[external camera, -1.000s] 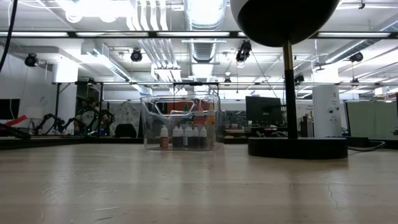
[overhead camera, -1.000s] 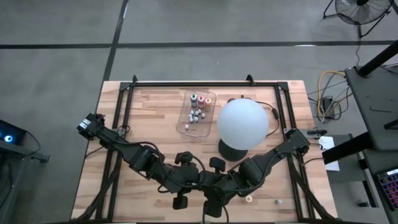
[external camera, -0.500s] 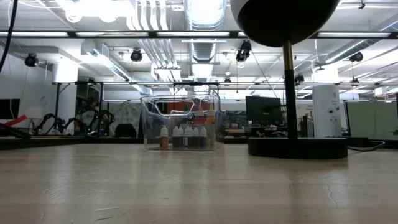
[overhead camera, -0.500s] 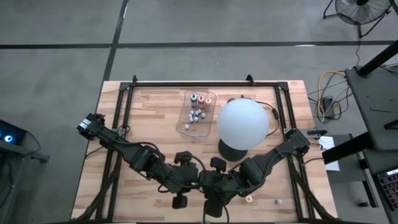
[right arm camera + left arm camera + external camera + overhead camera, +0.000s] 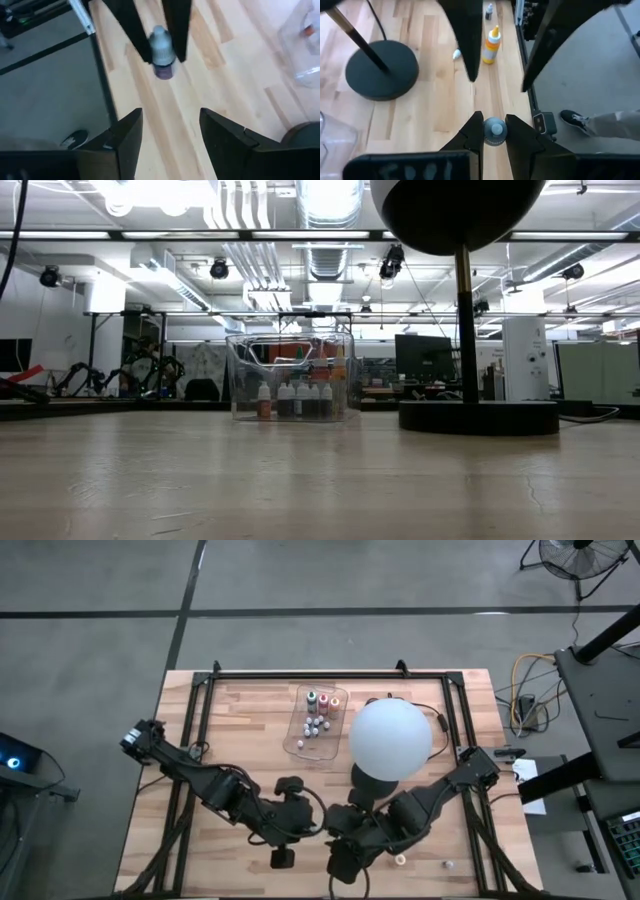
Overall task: Pick & Place food coloring
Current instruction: Put the small black food coloring bottle into the transparent bin
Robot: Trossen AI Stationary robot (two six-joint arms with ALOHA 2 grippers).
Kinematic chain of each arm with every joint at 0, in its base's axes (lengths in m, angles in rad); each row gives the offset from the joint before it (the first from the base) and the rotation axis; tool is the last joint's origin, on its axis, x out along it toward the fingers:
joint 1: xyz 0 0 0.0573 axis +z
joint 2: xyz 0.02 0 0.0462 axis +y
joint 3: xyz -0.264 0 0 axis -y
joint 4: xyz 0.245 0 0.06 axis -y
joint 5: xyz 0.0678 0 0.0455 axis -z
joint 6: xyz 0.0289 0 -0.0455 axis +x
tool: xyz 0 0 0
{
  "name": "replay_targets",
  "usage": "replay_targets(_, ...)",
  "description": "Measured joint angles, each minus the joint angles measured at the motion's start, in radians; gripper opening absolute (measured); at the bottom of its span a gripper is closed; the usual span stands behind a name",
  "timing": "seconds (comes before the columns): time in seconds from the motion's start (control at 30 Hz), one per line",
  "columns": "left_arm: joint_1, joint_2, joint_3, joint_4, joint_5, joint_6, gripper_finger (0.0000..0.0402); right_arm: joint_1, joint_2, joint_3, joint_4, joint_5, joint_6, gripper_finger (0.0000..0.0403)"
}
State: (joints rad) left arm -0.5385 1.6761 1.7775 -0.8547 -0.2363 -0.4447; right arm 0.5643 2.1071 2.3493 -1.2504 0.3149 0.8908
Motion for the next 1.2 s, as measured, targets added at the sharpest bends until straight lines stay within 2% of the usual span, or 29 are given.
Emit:
replay_targets(0.2, 0.000, -0.049, -0.005, 0.002, -0.002, 0.033, 0.0031, 0.020, 0.000, 0.000, -0.057, 0.078, 0.014, 0.0182)
replay_targets(0.5, 0.030, -0.105, -0.019, 0.002, -0.003, 0.049, 0.0030, 0.046, 0.000, 0.000, -0.188, 0.089, 0.052, 0.0176)
replay_targets(0.73, 0.078, -0.128, -0.019, -0.089, -0.047, 0.006, 0.0030, 0.083, -0.012, 0.000, -0.271, 0.127, 0.038, 0.0170)
replay_targets(1.2, 0.144, -0.241, -0.051, -0.185, -0.056, -0.029, 0.0030, 0.170, -0.021, -0.005, -0.272, 0.148, 0.060, 0.0153)
